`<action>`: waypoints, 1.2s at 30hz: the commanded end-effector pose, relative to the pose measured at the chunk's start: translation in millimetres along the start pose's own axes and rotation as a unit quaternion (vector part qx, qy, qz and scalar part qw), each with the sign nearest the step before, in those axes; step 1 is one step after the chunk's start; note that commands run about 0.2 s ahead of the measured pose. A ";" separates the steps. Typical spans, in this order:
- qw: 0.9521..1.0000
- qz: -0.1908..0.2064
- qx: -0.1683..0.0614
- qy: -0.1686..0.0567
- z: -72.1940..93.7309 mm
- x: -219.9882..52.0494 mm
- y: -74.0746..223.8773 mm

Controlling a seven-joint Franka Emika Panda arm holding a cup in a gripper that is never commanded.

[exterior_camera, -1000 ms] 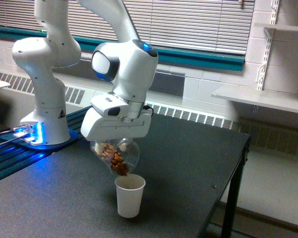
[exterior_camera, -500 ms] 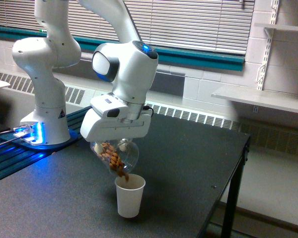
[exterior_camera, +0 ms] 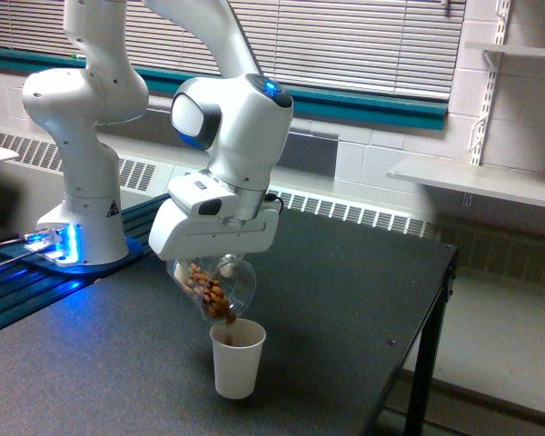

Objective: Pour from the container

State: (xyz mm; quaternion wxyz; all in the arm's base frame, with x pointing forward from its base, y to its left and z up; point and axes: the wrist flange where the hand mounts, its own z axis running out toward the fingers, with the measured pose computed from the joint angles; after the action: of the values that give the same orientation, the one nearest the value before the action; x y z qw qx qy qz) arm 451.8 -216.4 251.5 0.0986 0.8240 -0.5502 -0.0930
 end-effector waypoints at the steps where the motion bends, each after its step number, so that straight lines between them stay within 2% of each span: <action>1: 1.000 -0.001 -0.002 -0.004 -1.2 4.8 1.3; 36: 1.000 0.004 0.000 -0.012 -4.0 12.4 3.1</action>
State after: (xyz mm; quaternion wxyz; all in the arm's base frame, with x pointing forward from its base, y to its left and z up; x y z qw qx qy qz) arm 454.5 -225.1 253.6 0.0944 0.8209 -0.5542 -0.1007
